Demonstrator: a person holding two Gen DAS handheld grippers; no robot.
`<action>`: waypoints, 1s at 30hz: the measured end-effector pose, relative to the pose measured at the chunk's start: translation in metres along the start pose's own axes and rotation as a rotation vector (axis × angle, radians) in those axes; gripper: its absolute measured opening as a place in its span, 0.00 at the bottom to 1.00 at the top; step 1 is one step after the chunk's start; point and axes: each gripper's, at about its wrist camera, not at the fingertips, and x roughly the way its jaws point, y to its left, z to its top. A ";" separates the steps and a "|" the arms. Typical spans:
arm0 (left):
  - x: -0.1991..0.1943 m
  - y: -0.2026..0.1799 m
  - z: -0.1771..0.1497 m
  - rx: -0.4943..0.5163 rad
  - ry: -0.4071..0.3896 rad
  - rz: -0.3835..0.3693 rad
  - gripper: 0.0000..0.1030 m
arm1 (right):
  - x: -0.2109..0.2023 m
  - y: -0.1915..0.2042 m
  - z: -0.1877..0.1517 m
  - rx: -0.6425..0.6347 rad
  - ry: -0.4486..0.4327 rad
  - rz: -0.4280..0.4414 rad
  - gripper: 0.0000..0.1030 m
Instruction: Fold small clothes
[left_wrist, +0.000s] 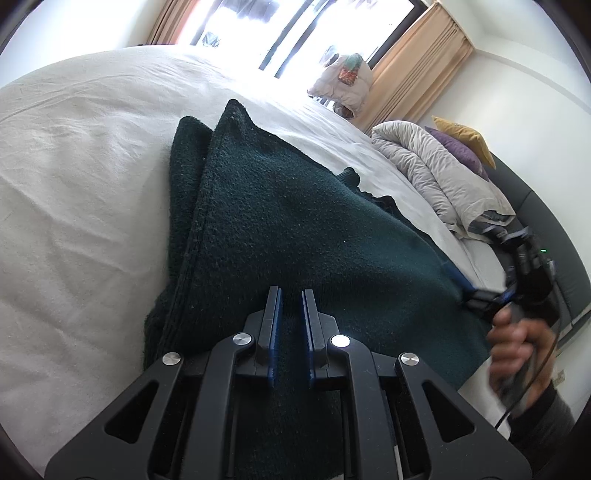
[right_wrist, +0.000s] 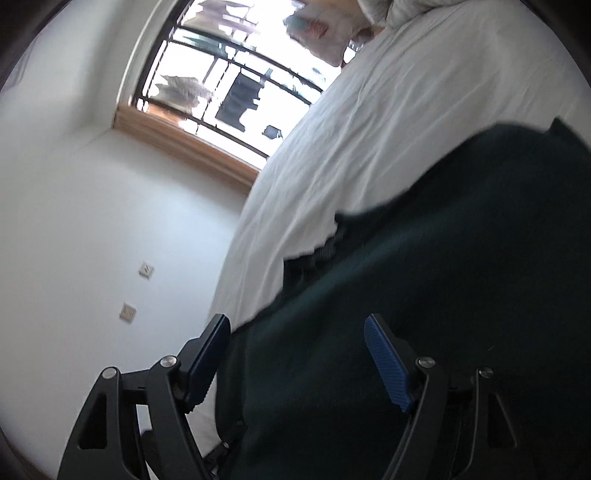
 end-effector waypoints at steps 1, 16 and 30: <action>-0.001 0.000 0.001 0.000 0.000 -0.001 0.11 | 0.004 -0.003 0.000 -0.027 -0.016 -0.029 0.64; -0.033 -0.038 0.030 0.054 -0.021 -0.022 0.11 | -0.009 -0.059 0.015 0.132 -0.275 -0.008 0.00; 0.035 0.010 0.093 -0.005 0.055 0.098 0.08 | -0.067 -0.099 -0.002 0.128 -0.286 0.011 0.00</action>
